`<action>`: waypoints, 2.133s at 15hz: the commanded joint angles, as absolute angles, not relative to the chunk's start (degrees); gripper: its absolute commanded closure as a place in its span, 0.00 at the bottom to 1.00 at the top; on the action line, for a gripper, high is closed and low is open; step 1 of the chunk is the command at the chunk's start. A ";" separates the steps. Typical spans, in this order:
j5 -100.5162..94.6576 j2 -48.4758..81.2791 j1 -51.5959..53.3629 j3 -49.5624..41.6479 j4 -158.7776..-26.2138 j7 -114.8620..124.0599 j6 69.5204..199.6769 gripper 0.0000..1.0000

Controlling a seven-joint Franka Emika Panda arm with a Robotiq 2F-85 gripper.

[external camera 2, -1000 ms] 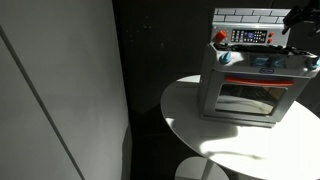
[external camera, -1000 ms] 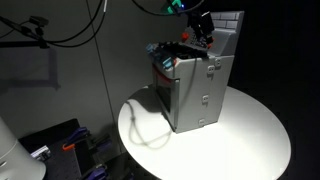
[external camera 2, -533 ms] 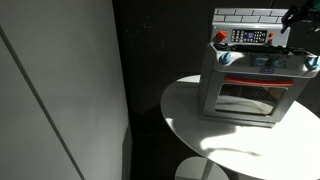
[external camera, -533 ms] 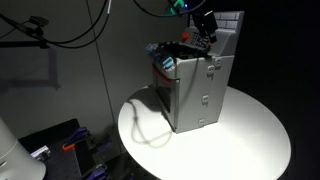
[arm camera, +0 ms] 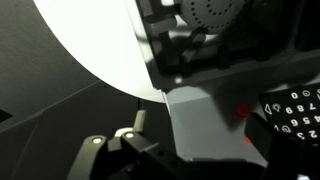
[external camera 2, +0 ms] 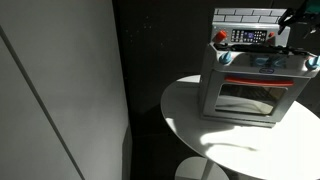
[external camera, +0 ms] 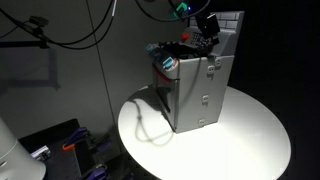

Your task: Press the top orange button on the microwave oven controlling panel of the stove

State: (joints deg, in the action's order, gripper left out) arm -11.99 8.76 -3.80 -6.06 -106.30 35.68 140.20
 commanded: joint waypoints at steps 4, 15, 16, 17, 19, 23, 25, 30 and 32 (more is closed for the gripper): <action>-12.86 11.16 -2.50 -7.30 -103.02 37.32 139.66 0.00; -12.50 13.07 -2.07 -7.79 -100.92 37.09 139.87 0.00; -12.53 13.31 -2.05 -7.86 -100.69 37.12 139.84 0.00; -12.48 13.51 -2.05 -7.91 -100.50 37.09 139.78 0.00; -12.42 14.00 -2.04 -8.02 -100.07 37.01 139.80 0.00; -13.10 15.34 -1.91 -8.63 -98.86 37.53 140.56 0.00; -12.94 15.71 -1.92 -8.91 -98.39 37.46 140.58 0.00; -11.09 12.52 -2.01 -8.32 -101.21 34.99 139.53 0.00; -9.91 11.15 -2.25 -7.90 -102.36 33.63 138.70 0.00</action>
